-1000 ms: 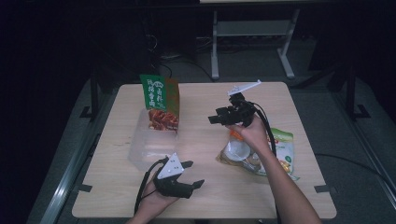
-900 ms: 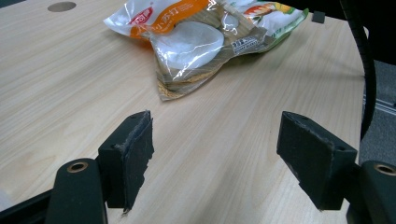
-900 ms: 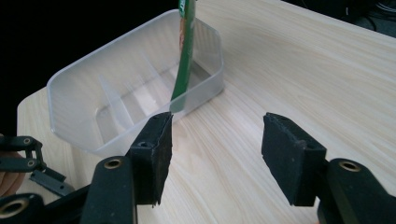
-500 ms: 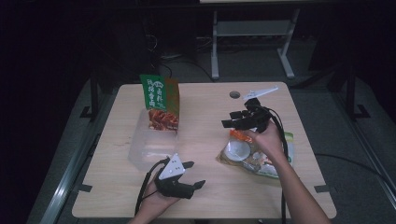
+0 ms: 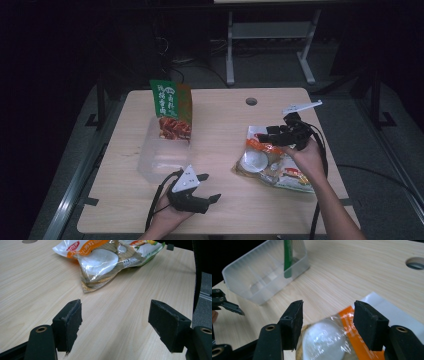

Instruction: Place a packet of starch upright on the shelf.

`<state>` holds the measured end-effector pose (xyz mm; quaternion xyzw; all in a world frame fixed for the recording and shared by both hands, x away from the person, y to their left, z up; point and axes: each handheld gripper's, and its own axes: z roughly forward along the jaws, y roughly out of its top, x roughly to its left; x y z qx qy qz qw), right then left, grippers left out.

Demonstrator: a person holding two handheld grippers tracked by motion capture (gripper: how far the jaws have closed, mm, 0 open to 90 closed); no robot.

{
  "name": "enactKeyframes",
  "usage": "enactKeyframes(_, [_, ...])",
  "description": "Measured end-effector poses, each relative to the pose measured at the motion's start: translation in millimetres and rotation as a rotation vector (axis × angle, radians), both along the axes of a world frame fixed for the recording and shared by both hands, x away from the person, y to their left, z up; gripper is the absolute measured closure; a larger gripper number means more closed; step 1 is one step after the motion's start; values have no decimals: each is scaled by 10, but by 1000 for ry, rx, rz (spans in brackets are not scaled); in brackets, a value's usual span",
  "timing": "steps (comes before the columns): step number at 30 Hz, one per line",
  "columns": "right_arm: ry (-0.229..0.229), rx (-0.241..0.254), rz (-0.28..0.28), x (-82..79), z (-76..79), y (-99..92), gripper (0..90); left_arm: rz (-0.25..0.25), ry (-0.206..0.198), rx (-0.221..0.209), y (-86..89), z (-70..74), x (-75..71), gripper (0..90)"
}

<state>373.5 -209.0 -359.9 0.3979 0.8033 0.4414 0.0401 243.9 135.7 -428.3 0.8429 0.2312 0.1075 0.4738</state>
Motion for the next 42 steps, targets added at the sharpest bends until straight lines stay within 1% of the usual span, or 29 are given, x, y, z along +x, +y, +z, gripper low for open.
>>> enactKeyframes(4, [15,-10,-27,-35,-59,-129,398,-1,-1,0,-4,-2,0,265])
enactKeyframes(5, [27,-11,-34,-41,-73,-156,396,-3,-5,2,-2,0,4,264])
enactKeyframes(10, [43,-16,-54,-80,-145,-268,397,-2,-4,1,-3,0,4,264])
enactKeyframes(20, [69,-29,-80,-127,-235,-395,392,0,-1,-1,-9,-3,-1,264])
enactKeyframes(25, [70,-36,-90,-148,-293,-468,392,-1,-1,3,-9,-1,-2,264])
enactKeyframes(27, [83,-43,-96,-153,-311,-489,389,0,0,2,-9,-2,0,264])
enactKeyframes(32, [80,-43,-104,-172,-357,-552,389,-2,-3,0,-15,-7,-1,264])
enactKeyframes(40, [90,-44,-120,-178,-430,-616,389,-3,-3,0,-22,-11,-2,263])
enactKeyframes(42, [102,-49,-123,-173,-442,-625,386,-3,-4,2,-22,-10,-3,263])
